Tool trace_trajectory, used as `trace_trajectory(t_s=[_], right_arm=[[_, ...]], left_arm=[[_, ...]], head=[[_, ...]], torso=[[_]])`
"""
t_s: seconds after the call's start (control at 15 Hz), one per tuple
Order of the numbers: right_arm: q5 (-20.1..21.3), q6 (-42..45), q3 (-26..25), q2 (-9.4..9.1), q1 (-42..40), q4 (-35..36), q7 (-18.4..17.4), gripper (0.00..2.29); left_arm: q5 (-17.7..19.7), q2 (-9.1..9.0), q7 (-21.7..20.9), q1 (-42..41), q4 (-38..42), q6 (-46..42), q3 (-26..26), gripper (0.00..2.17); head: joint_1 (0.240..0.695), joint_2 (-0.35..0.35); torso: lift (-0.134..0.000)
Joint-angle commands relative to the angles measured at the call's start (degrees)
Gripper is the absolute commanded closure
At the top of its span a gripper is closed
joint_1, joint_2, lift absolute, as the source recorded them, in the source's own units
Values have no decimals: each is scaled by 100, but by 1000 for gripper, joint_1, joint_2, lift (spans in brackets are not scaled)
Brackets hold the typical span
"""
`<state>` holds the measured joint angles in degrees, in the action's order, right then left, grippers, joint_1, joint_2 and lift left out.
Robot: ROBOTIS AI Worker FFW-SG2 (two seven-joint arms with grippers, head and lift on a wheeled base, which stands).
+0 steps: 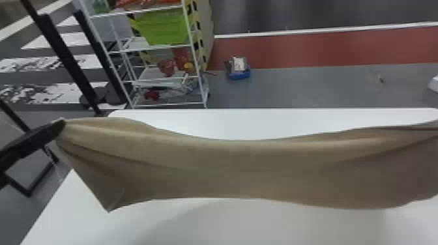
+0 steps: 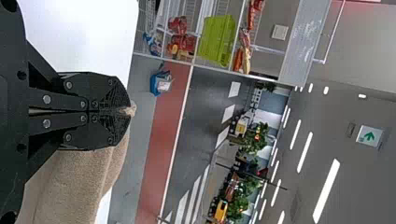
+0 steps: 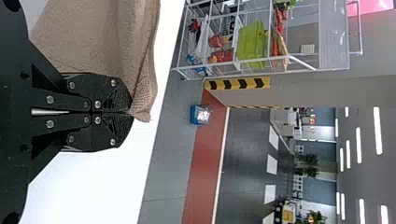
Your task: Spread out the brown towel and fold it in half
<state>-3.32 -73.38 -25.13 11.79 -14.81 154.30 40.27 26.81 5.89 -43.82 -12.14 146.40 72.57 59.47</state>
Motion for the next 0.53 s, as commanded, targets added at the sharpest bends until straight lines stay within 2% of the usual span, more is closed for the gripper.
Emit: trace_trajectory(t_s=[0.0, 0.07, 0.2, 0.27, 0.33, 0.47], right_arm=[[-336, -656, -379, -115, -373, 707, 25, 1656], [-705, -744, -739, -195, -514, 909, 25, 1656], [-1382, -990, -1425, -221, -540, 1138, 34, 1656], [-1866, -1096, -1926, -291, -540, 1261, 34, 1656], [-2358, -1166, -2462, -353, -549, 1349, 69, 1656], [-3008, -1219, -3209, -493, -549, 1408, 201, 1656]], left_arm=[[466, -27, -65, -70, 346, 491, 574, 1322], [730, -35, -153, -114, 425, 702, 864, 1322], [1055, -35, -171, -175, 662, 1142, 1295, 1322], [1310, -35, -215, -175, 794, 1265, 1559, 1322], [1424, -88, -276, -193, 882, 1476, 1717, 1322], [1626, -106, -311, -254, 961, 1564, 1945, 1322]], head=[[695, 204], [695, 212], [695, 235], [695, 238], [695, 238], [695, 230]], torso=[[-124], [-124], [-124], [-124], [-124], [-124]])
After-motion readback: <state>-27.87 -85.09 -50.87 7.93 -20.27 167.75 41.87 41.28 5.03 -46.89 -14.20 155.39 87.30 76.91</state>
